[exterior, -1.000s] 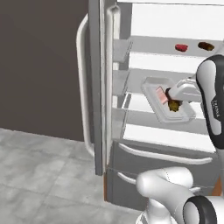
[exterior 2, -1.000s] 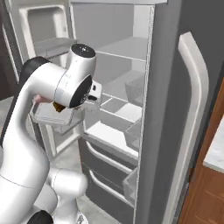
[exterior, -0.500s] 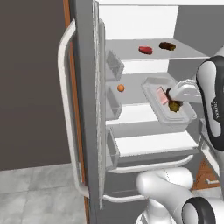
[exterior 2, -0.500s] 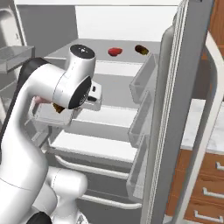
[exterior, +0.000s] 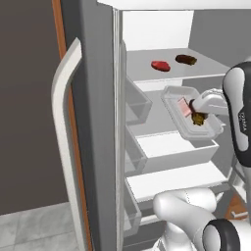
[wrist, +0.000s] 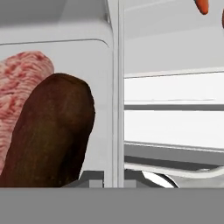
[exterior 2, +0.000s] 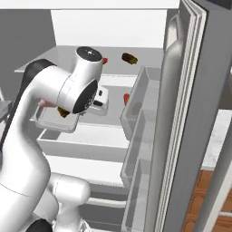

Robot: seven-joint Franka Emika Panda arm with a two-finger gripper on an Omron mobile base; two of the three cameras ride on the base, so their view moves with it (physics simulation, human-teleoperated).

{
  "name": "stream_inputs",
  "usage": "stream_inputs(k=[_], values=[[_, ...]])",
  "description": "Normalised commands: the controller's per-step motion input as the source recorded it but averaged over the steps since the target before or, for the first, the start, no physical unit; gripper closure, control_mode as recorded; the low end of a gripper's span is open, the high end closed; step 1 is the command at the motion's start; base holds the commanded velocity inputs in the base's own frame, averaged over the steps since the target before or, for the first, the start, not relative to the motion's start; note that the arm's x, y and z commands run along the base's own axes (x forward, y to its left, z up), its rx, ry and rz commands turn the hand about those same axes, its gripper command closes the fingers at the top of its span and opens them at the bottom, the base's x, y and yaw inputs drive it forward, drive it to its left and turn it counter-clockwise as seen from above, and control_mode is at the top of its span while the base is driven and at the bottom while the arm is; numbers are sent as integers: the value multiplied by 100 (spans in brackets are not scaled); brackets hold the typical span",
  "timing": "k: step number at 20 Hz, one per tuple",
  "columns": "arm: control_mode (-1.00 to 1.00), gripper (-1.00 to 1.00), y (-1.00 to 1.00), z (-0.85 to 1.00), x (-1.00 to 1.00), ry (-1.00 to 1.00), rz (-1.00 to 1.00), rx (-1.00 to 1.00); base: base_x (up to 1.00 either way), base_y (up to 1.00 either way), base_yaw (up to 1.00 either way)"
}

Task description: Place the tupperware on the second highest shelf of the fridge. Make space for the tupperware among the existing items by rearranging them on the shelves if needed. Close the fridge door when finished.

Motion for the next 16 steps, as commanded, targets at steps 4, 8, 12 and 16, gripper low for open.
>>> stream_inputs(k=[4, 8, 12, 16], values=[[100, 100, 0, 0, 0, 0, 0, 0, 72, 13, -5], [-100, 100, 0, -31, 20, 0, -4, 0, 11, 0, -1], [-100, 100, 0, -46, 5, 5, -21, -4, 0, 0, 0], [-100, 100, 0, -28, 0, 6, -39, -1, 0, 0, 0]])
